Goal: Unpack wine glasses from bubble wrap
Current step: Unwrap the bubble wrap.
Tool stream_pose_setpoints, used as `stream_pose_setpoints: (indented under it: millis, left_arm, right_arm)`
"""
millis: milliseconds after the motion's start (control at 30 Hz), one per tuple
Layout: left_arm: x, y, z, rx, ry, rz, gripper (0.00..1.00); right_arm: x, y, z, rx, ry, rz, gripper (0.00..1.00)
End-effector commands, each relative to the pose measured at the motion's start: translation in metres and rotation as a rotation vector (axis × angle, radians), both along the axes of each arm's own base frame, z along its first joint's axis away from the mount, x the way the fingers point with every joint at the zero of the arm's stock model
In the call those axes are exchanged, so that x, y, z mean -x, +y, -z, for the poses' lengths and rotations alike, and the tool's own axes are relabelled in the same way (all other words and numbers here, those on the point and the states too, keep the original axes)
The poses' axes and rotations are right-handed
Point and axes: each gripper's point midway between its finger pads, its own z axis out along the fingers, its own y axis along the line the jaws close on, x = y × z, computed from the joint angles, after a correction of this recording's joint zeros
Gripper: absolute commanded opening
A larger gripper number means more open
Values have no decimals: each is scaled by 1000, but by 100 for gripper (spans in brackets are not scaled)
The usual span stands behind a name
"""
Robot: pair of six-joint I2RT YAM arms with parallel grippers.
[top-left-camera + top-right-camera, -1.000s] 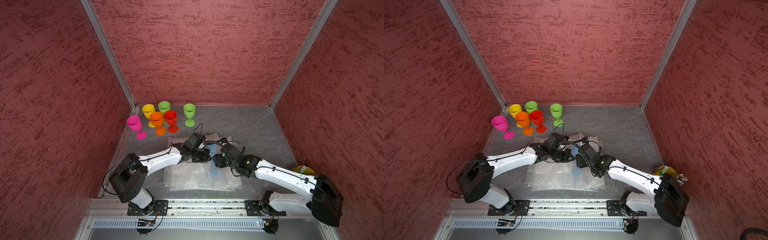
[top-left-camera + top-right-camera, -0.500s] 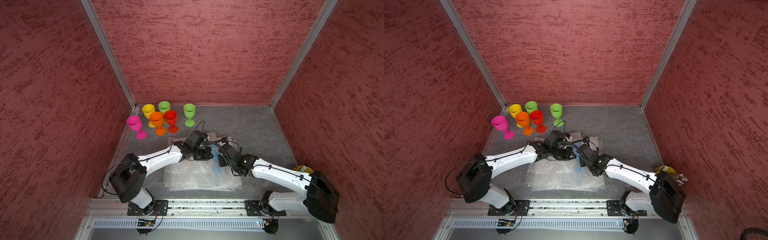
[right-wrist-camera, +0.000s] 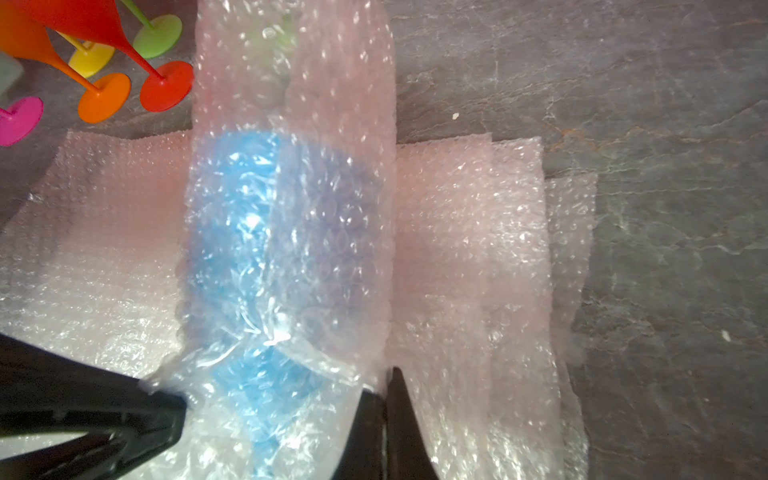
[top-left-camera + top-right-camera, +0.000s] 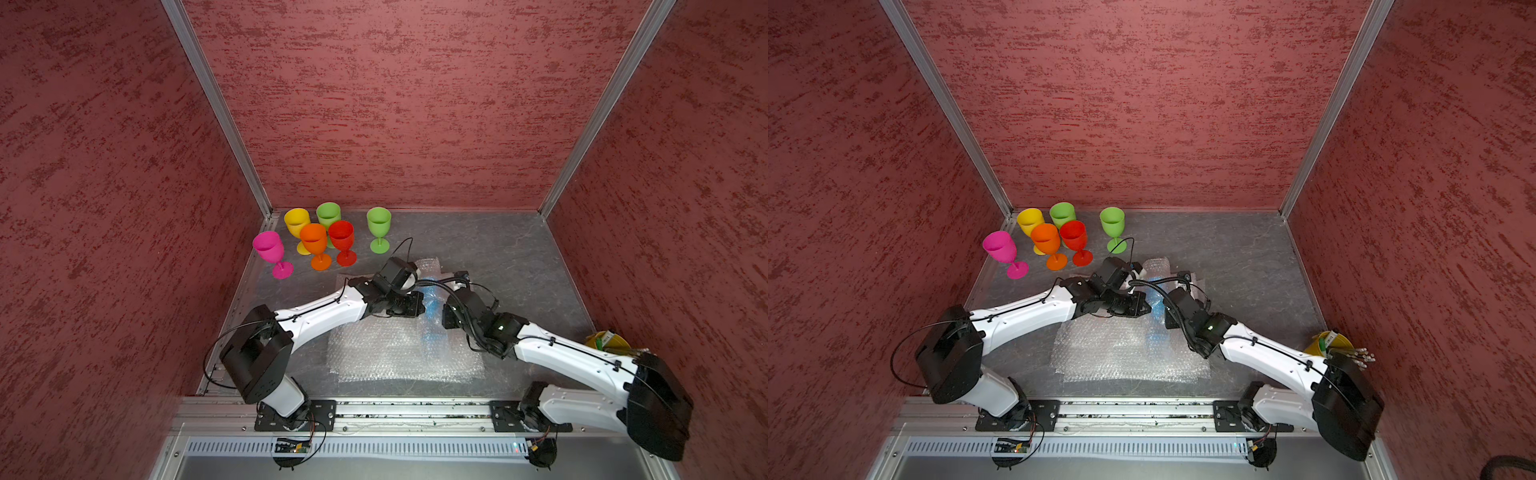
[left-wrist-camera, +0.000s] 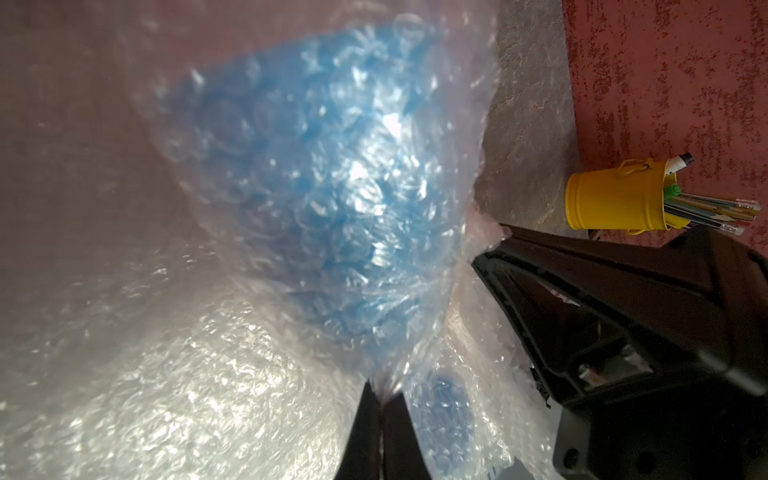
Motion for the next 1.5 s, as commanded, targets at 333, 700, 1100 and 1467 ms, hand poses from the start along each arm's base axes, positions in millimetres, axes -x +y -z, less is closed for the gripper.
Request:
stream_pose_setpoints:
  millis: [333,700,1100,1467]
  left_arm:
    - [-3,39,7,-93,34,-81,0]
    - [-6,41,0,-90,4,-87,0]
    - [-3,32,11,-112,-3,-78,0]
    - [-2,40,34,-170,19,-103,0]
  right_arm:
    - [-9,-42,-5,-45,-57,169,0]
    - [-3,-44,-1,-102,-39,157,0]
    - [6,-48,23,-85,36,147,1]
    - [8,-48,44,-60,86,148,9]
